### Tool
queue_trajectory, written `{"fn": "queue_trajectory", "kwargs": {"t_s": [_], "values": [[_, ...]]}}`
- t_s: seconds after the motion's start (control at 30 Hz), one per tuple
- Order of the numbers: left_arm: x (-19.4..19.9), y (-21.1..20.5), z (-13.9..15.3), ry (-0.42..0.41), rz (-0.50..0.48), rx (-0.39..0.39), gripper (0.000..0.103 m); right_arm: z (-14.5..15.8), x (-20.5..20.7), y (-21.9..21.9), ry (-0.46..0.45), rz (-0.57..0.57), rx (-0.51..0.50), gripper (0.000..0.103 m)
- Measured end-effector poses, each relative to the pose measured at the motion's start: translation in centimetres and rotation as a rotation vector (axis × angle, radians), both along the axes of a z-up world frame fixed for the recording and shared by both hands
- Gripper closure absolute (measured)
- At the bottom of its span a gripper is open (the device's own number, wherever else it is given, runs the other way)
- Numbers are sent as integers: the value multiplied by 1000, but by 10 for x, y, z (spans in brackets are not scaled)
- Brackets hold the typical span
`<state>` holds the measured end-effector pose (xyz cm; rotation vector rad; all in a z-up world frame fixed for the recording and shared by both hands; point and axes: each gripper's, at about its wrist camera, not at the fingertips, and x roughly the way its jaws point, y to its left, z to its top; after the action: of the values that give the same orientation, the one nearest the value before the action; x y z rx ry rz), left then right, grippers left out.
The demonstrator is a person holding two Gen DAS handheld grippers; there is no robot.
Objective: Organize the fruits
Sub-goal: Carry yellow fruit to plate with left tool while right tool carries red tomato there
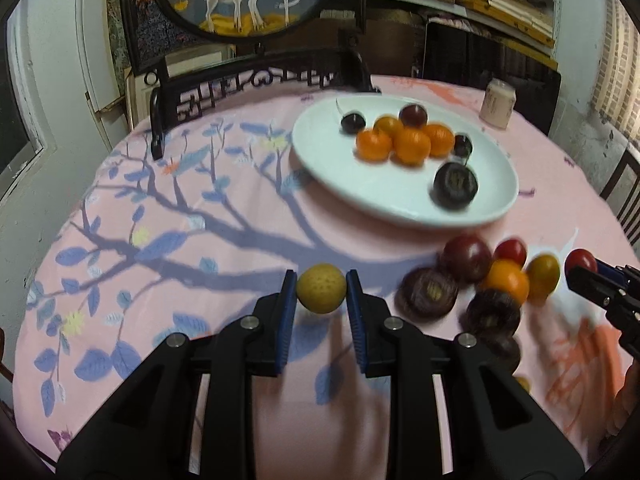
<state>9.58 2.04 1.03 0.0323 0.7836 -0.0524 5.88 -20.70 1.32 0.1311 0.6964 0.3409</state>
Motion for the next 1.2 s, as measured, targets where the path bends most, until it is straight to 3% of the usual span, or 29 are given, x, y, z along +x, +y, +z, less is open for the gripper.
{"fn": "queue_trajectory", "kwargs": {"t_s": [0.23, 0.4, 0.43, 0.5, 0.53, 0.57, 0.63, 0.67, 0.8, 0.9, 1.1, 1.2], "values": [[54, -26, 34, -43, -25, -14, 78, 46, 56, -5, -53, -52, -8, 74], [92, -42, 19, -20, -28, 0, 77, 27, 104, 7, -8, -59, -11, 74], [95, -43, 15, -16, -26, -3, 75, 21, 111, 9, 2, -63, -12, 73], [99, -42, 7, -4, -26, 3, 43, 9, 121, 11, 26, -58, -10, 72], [99, -43, 6, -8, -28, 16, 43, 7, 121, 12, 30, -42, -13, 72], [99, -42, 6, -11, -26, 31, 43, 7, 121, 12, 23, -33, -16, 71], [98, -38, 10, -17, -29, 14, 44, 14, 114, 5, -14, -56, 3, 50], [96, -37, 12, -21, -27, 7, 44, 18, 110, 2, -37, -62, 19, 48], [80, -29, 20, -49, -29, 2, 42, 31, 87, -3, -86, -56, 33, 48], [66, -19, 21, -69, -4, -1, 28, 27, 73, -6, -80, -55, 38, 47], [28, 3, 5, -22, 26, -24, 28, 5, 42, -14, -18, -88, 16, 46], [10, -1, 1, -25, 1, -11, 28, 7, 28, -23, -30, -112, 51, 37]]}}
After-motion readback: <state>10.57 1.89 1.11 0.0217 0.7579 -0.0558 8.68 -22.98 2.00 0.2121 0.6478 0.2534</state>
